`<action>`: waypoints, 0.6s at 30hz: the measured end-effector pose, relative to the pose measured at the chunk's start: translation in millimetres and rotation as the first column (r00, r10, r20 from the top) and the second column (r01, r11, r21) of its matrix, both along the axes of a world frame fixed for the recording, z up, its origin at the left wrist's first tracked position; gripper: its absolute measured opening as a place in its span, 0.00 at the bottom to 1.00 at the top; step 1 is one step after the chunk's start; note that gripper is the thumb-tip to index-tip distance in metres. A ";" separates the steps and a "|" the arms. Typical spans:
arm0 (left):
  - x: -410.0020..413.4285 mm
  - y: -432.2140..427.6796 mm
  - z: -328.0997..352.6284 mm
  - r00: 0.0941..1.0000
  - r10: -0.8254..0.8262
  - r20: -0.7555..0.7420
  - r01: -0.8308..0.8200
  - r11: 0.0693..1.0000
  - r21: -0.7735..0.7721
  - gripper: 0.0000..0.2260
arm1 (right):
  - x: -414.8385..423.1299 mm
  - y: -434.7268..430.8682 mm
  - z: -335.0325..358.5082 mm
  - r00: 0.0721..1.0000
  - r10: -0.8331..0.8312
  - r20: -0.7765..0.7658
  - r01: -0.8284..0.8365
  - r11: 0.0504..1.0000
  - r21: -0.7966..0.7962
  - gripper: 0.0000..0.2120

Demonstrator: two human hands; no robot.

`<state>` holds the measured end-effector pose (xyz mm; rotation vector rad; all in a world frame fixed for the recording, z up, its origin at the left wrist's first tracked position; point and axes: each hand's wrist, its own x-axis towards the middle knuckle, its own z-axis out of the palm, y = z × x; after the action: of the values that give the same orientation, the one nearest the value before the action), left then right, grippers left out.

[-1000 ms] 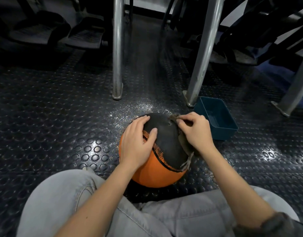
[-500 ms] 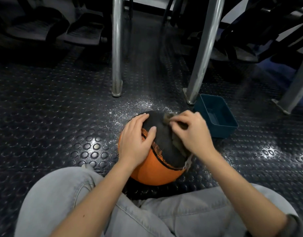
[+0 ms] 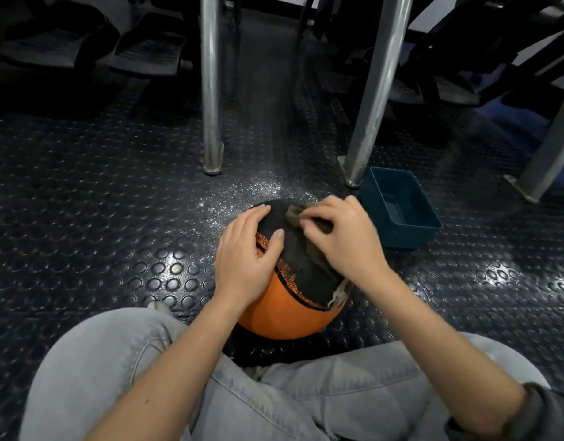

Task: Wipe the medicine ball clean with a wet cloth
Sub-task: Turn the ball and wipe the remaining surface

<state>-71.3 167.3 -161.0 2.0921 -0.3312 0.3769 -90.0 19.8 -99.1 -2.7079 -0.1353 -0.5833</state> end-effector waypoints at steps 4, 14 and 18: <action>0.6 -4.1 1.4 1.000 0.000 0.009 0.000 1.000 0.016 0.27 | 26.3 -22.5 1.7 0.968 -0.205 -0.147 0.228 0.959 0.168 0.10; 0.5 -2.0 1.3 1.000 0.007 -0.001 -0.007 1.000 0.028 0.26 | 1.8 -6.9 0.6 0.998 -0.046 -0.043 0.048 0.997 0.060 0.08; 1.6 -4.6 3.4 1.000 0.012 0.004 -0.013 0.999 0.037 0.28 | 26.2 -24.1 2.2 0.957 -0.233 -0.172 0.266 0.942 0.202 0.10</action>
<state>-69.7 162.7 -157.5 2.1309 -0.3298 0.3850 -63.8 -4.3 -96.9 -2.5504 0.3011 -0.4374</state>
